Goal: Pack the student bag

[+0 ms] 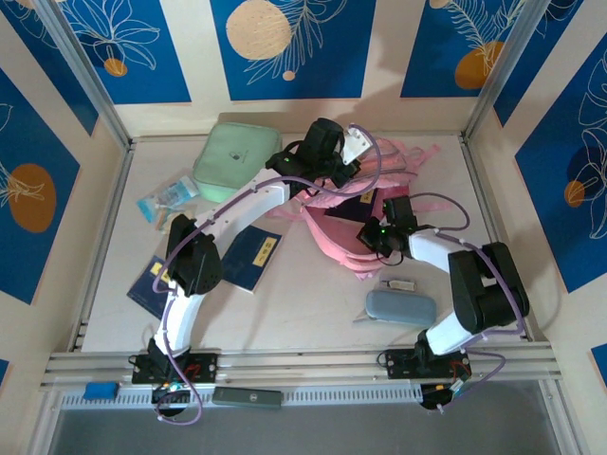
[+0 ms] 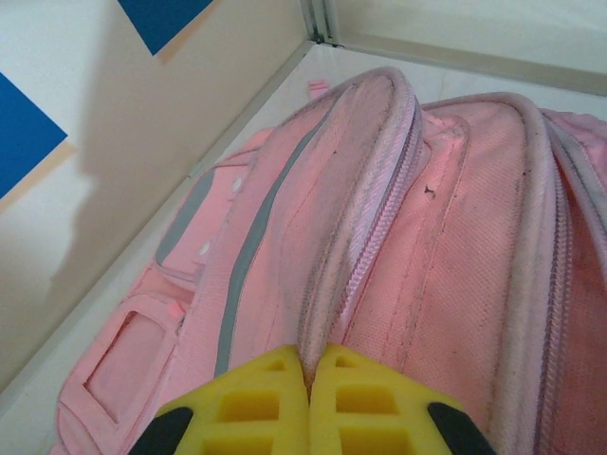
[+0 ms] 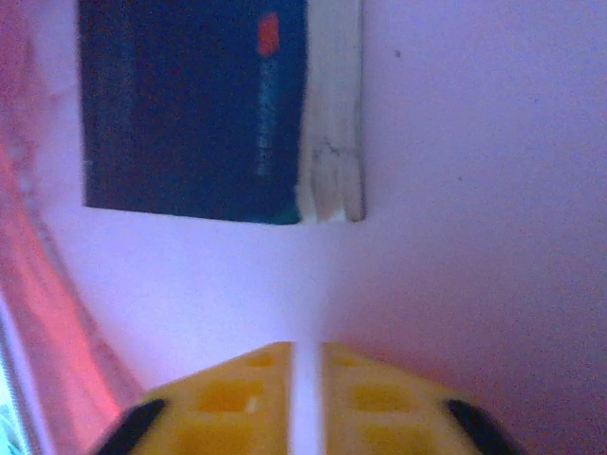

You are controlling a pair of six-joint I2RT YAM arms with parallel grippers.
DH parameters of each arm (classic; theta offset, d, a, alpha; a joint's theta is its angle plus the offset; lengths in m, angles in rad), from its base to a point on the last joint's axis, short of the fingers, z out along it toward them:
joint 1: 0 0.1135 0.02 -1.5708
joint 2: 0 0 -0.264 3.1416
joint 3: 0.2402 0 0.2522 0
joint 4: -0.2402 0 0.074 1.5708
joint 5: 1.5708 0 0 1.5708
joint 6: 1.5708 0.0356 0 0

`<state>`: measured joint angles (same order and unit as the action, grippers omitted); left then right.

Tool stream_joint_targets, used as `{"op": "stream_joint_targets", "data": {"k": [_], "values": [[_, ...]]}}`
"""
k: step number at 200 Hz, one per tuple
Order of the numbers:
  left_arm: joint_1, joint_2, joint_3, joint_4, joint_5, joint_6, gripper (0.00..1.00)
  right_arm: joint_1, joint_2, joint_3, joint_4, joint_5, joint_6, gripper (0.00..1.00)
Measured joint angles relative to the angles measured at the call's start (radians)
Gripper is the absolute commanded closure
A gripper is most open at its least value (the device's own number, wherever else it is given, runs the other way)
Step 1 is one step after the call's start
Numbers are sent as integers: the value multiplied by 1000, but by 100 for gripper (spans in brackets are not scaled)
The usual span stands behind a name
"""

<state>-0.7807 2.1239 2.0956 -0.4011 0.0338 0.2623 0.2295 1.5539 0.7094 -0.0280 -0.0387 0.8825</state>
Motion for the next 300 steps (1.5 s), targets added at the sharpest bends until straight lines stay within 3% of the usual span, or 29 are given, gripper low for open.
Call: {"op": "stream_joint_targets", "data": {"k": [40,79,133,159,202,217,232,260,300], "values": [[0,-1,-5,-4,11,0,100,-14,0,2,109,116,-35,100],[0,-2,-16,-2,21,0,100,-114,47,114,150,164,-49,100],[2,-2,-16,0,21,0,100,-109,39,127,171,177,-66,100],[3,-2,-16,-5,21,0,100,-106,-84,10,144,151,-36,100],[5,-2,-26,-13,35,-34,100,-126,-394,8,-111,137,-47,97],[5,-3,-45,-24,58,-71,76,-160,-493,32,-203,125,-67,94],[5,-12,-75,-40,97,-126,65,-184,-557,76,-299,109,-96,91],[8,-112,-200,-38,186,-235,55,-181,-566,176,-442,40,-167,90],[30,-475,-613,81,250,-420,44,-73,-489,214,-543,-75,-254,83]]}}
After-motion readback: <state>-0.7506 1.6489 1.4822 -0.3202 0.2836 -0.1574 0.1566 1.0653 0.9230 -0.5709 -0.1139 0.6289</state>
